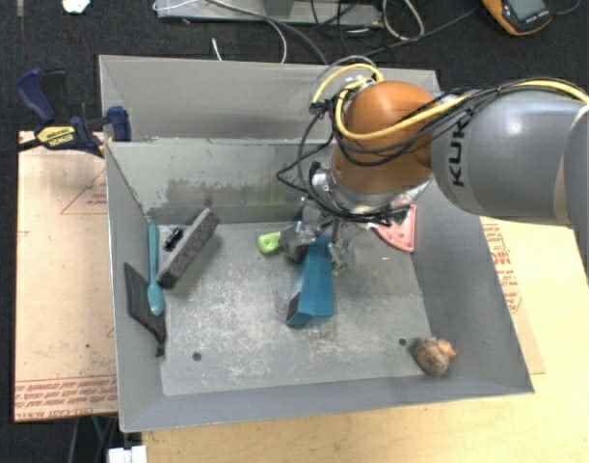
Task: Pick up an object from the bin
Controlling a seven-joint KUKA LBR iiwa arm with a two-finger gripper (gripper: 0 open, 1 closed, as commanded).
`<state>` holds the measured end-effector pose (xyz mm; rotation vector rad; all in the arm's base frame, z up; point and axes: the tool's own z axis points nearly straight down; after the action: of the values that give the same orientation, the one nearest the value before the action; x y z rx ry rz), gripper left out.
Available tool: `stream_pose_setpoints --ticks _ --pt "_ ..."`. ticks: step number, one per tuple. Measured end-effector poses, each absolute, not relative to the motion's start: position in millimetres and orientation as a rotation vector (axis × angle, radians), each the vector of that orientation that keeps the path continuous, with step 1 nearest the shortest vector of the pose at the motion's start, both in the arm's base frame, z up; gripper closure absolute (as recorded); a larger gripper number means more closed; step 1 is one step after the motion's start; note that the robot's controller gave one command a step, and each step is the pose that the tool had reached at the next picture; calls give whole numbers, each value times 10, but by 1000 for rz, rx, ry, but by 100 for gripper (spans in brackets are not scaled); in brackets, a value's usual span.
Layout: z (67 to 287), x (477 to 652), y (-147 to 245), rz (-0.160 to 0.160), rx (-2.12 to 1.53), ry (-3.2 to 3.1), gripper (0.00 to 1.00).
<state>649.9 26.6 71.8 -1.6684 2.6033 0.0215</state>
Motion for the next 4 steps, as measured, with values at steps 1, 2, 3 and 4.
stream_pose_setpoints --ticks 1,2,3,4 --pt "721 6515 -149 29 -1774 2528 100" --pt "1398 6359 -35 34 -1773 2537 100" --pt "1243 6468 -64 15 -2043 2311 100" --pt "684 6521 179 17 -2239 2137 100"
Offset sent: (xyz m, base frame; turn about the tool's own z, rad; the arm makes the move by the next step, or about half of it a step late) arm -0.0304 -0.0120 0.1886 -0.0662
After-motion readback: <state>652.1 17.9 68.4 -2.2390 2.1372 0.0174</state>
